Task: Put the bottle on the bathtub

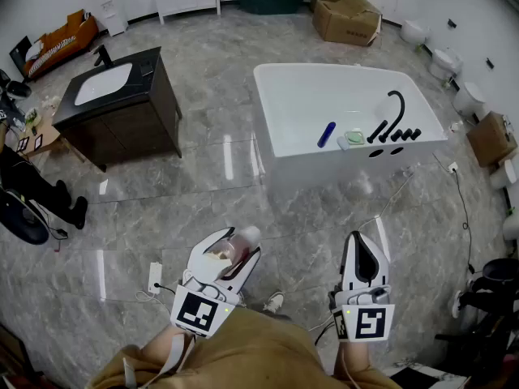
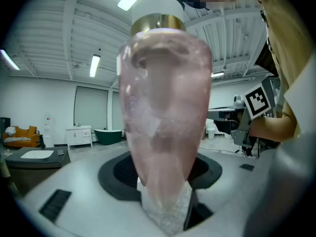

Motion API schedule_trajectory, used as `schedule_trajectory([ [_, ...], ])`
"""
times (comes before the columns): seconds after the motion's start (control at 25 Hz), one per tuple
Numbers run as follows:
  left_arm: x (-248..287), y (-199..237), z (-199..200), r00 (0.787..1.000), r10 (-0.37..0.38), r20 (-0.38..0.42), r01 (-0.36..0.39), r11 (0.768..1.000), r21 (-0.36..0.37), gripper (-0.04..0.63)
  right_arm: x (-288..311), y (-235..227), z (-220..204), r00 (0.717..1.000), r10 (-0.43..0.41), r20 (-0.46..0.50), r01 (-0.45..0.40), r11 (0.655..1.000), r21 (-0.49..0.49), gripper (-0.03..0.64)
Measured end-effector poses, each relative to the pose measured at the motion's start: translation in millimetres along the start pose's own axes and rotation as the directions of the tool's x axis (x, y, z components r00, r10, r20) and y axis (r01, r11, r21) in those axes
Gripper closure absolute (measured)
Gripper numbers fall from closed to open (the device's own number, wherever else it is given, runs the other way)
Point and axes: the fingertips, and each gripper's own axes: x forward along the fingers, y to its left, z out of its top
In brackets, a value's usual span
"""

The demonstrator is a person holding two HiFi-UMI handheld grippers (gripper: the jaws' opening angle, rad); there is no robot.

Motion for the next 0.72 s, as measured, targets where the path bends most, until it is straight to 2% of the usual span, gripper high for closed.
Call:
schedule_trajectory([
  [0.12,-3,-8,1,1.000,-0.004,-0.007,0.004,1.000,0.018,0.360,-5,1,4,1.000,0.011,0.002,-0.011,1.000,-0.002,0.612],
  [0.4,0,-14,4,1.000,-0.008,-0.002,0.008,1.000,0.002,0.360,-3,-3,11,1.000,0.016,0.013,-0.016,1.000,-0.014,0.612],
  [0.72,-2,-4,-10,1.000,-0.010,-0.014,0.009,1.000,-0.008,0.360,-1,6,6,1.000,0.004,0.006,-0.003,1.000,-0.006,0.612],
])
